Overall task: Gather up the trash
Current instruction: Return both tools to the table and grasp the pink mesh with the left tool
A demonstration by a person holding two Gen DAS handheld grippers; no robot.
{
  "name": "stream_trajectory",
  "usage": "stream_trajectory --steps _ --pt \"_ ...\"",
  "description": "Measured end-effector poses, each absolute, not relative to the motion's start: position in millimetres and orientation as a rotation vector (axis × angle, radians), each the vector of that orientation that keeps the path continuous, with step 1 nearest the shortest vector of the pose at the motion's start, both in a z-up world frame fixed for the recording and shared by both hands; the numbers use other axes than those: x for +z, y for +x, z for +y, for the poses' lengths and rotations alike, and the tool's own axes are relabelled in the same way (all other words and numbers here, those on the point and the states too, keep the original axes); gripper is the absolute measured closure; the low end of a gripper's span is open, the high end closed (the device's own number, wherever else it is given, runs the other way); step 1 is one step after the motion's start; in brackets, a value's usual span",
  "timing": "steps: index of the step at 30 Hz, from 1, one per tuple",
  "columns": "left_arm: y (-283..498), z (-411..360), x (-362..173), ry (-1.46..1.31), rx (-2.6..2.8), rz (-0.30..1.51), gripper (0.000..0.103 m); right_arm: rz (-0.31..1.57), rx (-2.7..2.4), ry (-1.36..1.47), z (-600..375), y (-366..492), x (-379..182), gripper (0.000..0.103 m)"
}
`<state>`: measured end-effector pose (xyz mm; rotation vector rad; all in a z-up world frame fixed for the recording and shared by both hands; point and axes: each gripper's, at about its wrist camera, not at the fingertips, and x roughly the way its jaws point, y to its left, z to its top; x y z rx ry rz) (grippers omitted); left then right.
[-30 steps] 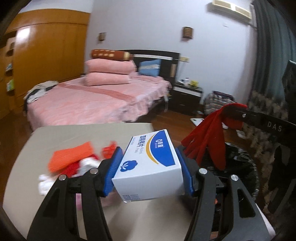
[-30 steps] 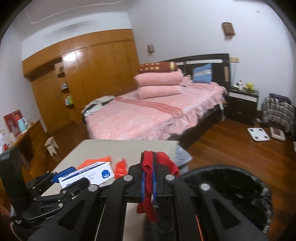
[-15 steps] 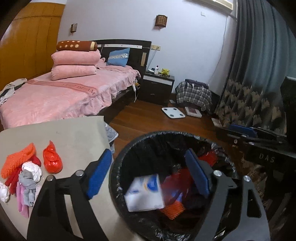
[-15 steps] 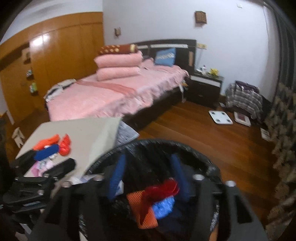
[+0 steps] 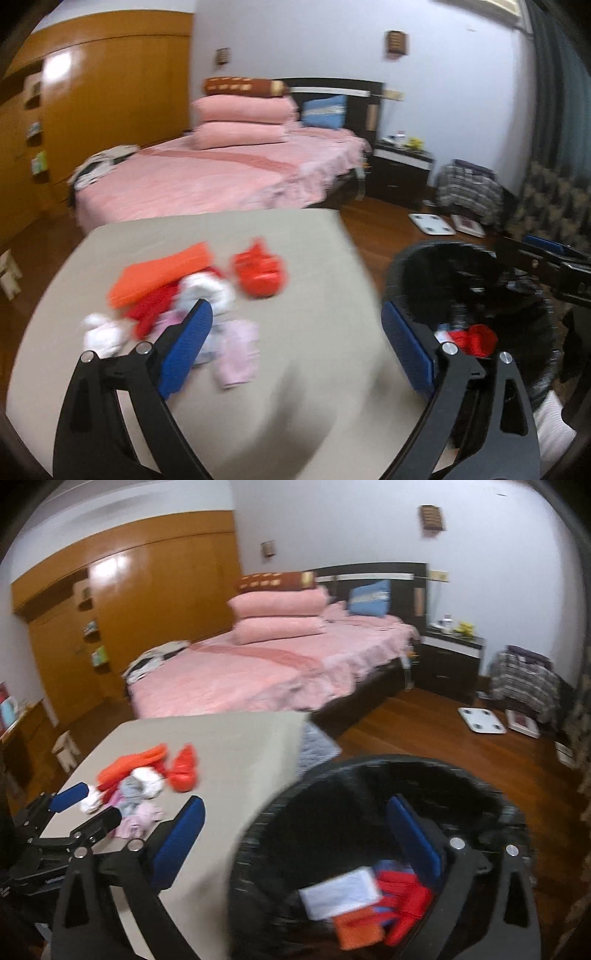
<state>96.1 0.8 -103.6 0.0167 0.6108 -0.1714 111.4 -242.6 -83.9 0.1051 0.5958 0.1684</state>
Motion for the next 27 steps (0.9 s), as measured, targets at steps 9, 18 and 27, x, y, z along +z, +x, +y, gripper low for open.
stream_trajectory --steps 9,18,27 --pt "101 91 -121 -0.031 0.026 0.662 0.013 0.624 0.307 0.06 -143 138 -109 0.006" --pt "118 111 -148 -0.052 0.034 0.733 0.028 0.68 0.306 0.007 -100 160 -143 0.006" --pt "137 115 -169 -0.12 -0.056 0.811 0.085 0.701 0.297 -0.028 -93 167 -155 0.006"
